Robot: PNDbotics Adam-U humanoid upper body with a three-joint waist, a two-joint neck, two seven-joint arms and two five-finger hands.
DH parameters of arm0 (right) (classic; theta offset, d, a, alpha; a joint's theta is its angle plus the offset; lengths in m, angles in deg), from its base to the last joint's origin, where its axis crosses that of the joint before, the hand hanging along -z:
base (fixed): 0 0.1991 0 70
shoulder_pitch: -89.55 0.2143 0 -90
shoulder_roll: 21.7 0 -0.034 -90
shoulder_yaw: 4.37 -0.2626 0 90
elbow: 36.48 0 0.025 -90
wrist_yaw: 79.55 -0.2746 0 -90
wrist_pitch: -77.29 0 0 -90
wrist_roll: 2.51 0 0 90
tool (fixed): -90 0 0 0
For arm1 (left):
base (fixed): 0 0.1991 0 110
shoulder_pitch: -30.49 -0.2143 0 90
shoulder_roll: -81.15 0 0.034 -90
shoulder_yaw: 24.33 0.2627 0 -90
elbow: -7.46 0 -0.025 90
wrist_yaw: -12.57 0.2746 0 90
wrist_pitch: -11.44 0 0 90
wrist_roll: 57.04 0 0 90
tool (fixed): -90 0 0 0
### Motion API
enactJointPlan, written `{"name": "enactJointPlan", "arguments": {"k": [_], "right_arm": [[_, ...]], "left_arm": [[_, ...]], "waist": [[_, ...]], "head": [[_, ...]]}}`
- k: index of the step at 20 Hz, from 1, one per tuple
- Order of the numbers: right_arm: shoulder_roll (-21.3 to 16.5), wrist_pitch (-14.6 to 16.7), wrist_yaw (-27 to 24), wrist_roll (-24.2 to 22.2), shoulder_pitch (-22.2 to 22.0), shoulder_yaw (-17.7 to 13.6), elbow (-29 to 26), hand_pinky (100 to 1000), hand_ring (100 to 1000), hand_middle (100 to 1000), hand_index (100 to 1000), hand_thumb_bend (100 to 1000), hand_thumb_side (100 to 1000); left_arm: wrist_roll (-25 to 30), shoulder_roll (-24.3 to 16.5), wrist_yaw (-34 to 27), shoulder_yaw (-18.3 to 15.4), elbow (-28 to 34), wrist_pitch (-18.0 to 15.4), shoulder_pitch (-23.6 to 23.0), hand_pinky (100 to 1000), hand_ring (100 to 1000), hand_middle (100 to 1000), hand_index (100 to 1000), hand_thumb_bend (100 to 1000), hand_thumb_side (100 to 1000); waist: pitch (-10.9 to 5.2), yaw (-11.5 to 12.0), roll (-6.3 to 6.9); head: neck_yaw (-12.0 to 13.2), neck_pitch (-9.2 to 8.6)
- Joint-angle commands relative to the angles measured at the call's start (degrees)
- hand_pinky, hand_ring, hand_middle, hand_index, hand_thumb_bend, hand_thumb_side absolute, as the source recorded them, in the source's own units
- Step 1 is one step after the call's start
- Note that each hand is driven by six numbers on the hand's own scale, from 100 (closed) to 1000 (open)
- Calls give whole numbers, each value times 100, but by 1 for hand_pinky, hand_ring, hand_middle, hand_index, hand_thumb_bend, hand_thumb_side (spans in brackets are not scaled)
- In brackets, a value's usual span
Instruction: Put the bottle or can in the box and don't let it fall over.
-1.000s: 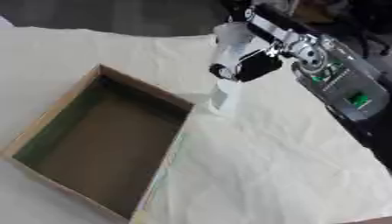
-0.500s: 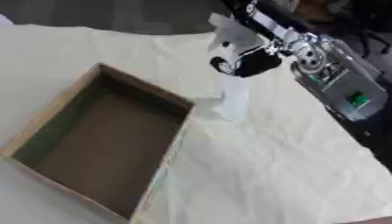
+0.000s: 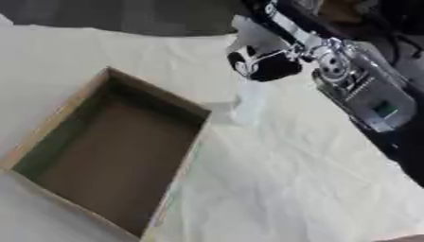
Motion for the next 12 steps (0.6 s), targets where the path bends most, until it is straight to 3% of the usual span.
{"name": "enactJointPlan", "arguments": {"k": [1,7,8,9,12], "right_arm": [[-216,121,28,10,28,-48,-73,246,351,207,157,155,144],[-226,256,132,51,11,-49,-65,134,238,100,100,100,159],[-227,272,145,55,9,-45,-63,125,224,100,100,100,160],[-228,286,151,53,8,-41,-61,100,153,100,100,100,166],[-236,305,134,14,14,-38,-68,100,100,100,100,100,173]], "left_arm": [[10,-38,-38,-40,108,-8,25,920,541,745,820,100,821],[14,-45,-53,-36,108,-16,39,920,540,743,819,100,821],[17,-46,-57,-35,108,-15,41,920,540,743,819,100,821],[18,-46,-61,-34,108,-13,40,919,539,742,819,100,820],[26,-50,-67,-31,108,-4,39,919,538,741,818,100,820]], "waist": [[-72,1,22],[-66,-12,29],[-65,-13,30],[-66,-16,31],[-70,-29,31]], "head": [[-26,-60],[-32,-64],[-35,-63],[-38,-60],[-38,-50]]}}
